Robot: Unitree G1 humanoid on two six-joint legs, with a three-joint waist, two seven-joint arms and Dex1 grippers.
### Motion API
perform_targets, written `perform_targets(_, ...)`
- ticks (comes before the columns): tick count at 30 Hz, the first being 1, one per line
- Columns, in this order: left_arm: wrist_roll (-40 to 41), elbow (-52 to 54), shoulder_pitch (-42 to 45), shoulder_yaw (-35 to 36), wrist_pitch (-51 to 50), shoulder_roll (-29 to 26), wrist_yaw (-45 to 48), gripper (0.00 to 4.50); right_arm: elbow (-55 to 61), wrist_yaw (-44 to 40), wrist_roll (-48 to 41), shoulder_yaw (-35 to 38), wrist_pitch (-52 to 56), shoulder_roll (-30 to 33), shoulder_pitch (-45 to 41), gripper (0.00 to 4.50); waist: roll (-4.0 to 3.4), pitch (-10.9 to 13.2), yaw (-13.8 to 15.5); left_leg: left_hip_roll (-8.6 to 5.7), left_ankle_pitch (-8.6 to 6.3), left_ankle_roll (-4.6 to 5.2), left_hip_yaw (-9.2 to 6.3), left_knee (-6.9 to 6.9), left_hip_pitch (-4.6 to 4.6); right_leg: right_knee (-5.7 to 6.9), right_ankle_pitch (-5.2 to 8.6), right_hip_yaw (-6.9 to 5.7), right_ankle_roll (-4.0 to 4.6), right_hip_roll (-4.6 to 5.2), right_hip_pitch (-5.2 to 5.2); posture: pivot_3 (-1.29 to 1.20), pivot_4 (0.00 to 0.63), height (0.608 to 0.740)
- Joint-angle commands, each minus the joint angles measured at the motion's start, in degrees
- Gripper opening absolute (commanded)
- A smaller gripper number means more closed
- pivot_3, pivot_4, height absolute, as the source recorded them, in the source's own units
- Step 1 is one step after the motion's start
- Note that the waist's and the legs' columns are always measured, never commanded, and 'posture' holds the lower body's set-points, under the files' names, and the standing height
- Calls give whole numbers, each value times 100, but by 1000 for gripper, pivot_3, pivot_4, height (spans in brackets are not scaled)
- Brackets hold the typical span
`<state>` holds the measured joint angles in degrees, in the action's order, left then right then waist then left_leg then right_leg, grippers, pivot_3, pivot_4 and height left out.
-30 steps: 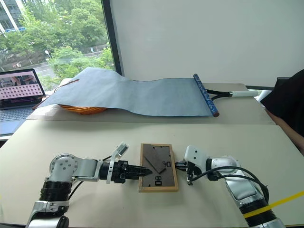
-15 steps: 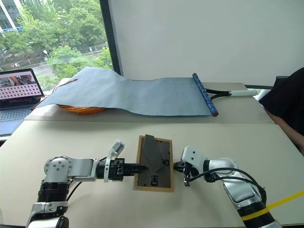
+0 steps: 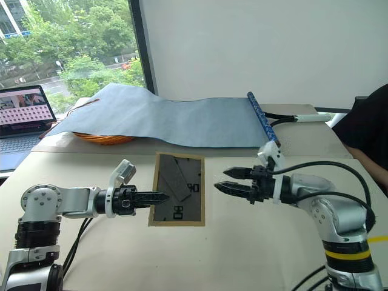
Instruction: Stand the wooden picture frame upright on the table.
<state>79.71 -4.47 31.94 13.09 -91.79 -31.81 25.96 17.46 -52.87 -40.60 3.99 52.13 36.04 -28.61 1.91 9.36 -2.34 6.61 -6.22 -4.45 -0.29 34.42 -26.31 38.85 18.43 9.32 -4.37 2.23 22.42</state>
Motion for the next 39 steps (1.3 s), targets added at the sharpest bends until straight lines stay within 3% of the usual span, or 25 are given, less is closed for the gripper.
perform_targets(1,47,258,158,-52,107,95,205,1156,129,128,-80,-283,69,-179,-251,4411,-1,1,9,0,0,0,0,-1,-2,0,0,0,0,0,1,0,150,698)
perform_targets(16,-27,-9,555,29,96,648,-193,1156,257,-567,316,-1408,-434,-87,-373,4411,1,5,29,0,2,-1,0,-11,-10,-1,0,-3,1,0,13,0,150,698)
perform_targets(22,126,-282,644,158,-63,626,-280,1156,507,-709,332,-1106,-1153,-211,-344,4411,3,8,24,0,3,-3,-1,-12,-10,-1,0,-4,1,0,14,0,150,698)
perform_targets(33,597,-588,560,26,-71,122,-45,1156,33,-886,904,-468,-2239,479,-177,4411,4,10,29,0,4,-5,-2,-13,-10,-1,0,-5,2,0,15,0,150,698)
perform_targets(39,435,-805,569,-76,-71,-157,323,1156,-733,-577,2301,-190,-4342,850,101,4411,5,12,45,-1,4,-5,-2,-16,-10,-5,1,-5,2,0,16,0,150,698)
